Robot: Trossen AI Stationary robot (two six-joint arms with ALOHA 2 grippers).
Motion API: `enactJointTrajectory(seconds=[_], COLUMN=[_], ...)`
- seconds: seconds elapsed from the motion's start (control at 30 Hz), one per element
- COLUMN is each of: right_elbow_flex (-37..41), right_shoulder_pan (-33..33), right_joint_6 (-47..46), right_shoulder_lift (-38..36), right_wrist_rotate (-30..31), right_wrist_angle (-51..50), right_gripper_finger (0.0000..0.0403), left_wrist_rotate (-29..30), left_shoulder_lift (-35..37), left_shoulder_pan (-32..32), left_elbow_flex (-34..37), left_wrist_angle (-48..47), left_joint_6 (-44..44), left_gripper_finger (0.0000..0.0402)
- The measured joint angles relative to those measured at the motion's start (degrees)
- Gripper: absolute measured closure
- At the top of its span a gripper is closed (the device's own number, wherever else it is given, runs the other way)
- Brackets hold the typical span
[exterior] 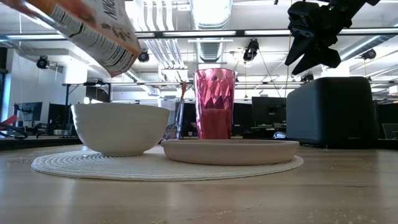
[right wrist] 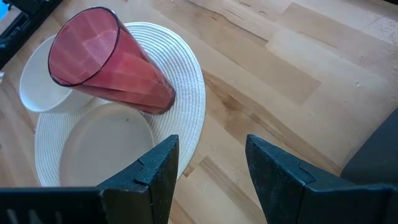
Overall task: Arrange a breakfast setting
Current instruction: Pour the cereal from the orange cereal box into the white bowl
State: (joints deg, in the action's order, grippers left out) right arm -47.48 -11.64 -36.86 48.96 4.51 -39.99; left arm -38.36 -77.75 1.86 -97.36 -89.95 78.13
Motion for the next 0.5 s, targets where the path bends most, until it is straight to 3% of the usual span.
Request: enactJointTrajectory(seconds=[0.5], right_elbow_flex=[0.00], right_shoulder_pan=[-0.01], right_joint_6=[0.00], right_shoulder_lift=[0.00], right_wrist_rotate=[0.01], right_wrist_angle=[0.00], right_gripper_finger=[0.0227], left_wrist_rotate=[-3.18], left_shoulder_lift=[-0.88], left_shoulder_pan=[-7.20], left_elbow_flex=[2.92], left_wrist_angle=[-0.04], left_joint_6=[3.91], left_gripper_finger=[0.0402])
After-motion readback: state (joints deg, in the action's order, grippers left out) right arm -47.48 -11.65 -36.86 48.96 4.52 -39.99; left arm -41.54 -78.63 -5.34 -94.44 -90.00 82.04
